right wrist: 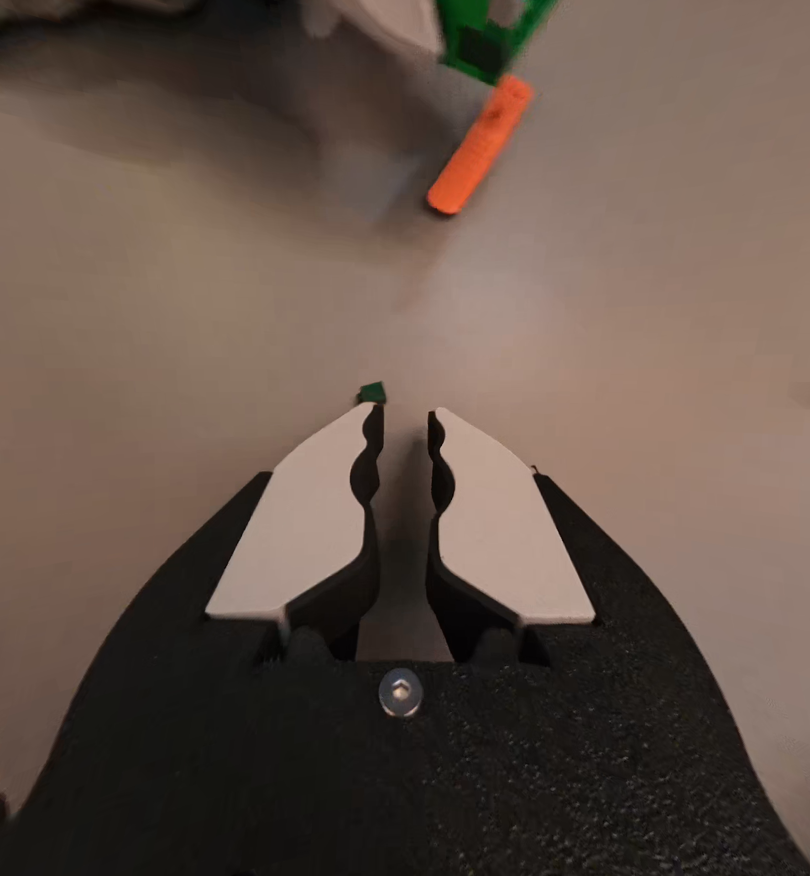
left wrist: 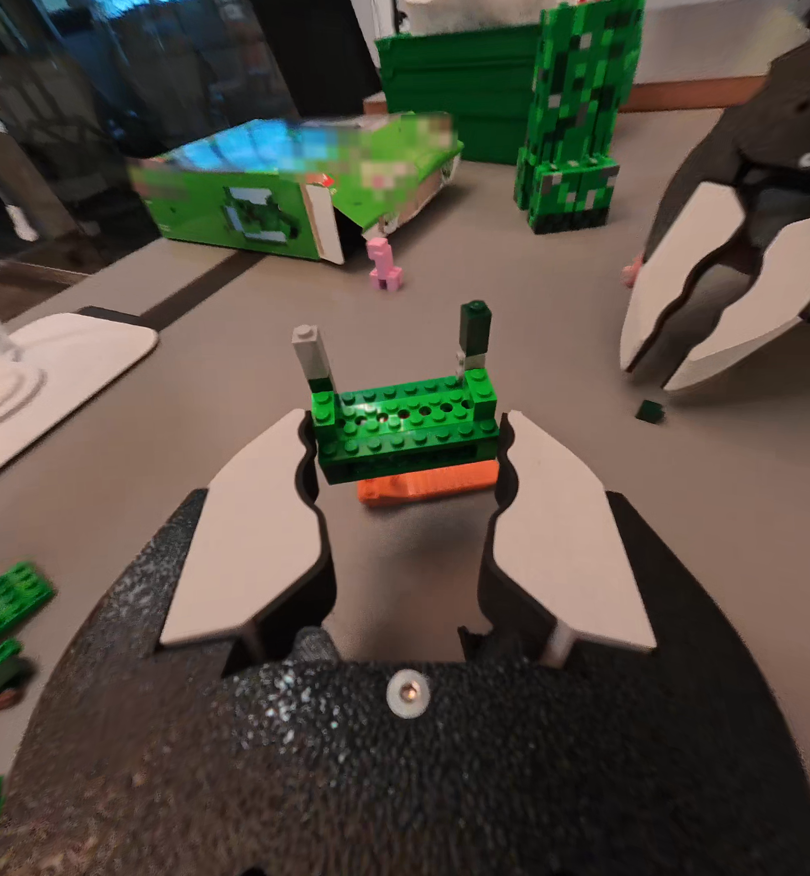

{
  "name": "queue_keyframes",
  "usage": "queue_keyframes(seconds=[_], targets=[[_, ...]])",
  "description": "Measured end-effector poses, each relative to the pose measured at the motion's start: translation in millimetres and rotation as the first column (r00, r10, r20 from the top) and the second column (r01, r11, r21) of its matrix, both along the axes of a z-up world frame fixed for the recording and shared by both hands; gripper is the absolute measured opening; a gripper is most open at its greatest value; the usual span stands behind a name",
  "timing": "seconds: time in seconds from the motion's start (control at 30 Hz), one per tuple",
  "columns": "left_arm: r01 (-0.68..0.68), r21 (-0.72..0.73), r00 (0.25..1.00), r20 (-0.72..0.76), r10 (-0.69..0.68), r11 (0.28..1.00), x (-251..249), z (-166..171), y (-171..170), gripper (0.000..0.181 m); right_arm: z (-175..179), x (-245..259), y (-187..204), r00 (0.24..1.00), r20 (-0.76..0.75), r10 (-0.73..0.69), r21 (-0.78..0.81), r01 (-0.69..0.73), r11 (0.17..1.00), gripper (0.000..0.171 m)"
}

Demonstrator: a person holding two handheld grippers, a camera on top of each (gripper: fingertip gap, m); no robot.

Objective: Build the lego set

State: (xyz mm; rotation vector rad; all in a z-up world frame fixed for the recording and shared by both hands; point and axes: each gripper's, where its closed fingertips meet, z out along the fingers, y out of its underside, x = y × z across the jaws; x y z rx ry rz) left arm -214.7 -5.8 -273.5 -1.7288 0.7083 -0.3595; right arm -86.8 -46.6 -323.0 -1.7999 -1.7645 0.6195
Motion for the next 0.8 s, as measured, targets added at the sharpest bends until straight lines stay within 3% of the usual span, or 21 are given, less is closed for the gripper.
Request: queue_keyframes(seconds=[0.1, 0.23, 0.63, 0.8], targets=[[-0.058, 0.042, 0.998, -0.003, 0.058, 0.997, -6.4, 4.2, -0.5, 0.073, 9.6, -2.7, -3.4, 0.966, -0.071, -0.25, -0.012, 0.249, 0.968, 0.018], [-0.087, 0.064, 0.996, -0.002, 0.087, 0.994, -9.1, 6.9, -1.3, 0.073, 2.3, -0.9, -18.9, 0.906, -0.06, -0.419, 0.007, 0.42, 0.907, 0.018], [0.002, 0.06, 0.999, -0.037, 0.001, 0.998, 9.5, 2.9, -19.7, 0.074, -10.8, -6.6, -11.9, 0.836, 0.076, -0.543, 0.091, 0.537, 0.839, 0.017], [0.066, 0.057, 0.995, -0.08, -0.061, 0.996, 22.5, -1.1, -29.5, 0.074, -9.7, -9.1, -13.9, 0.87, 0.116, -0.478, 0.122, 0.465, 0.877, 0.008]])
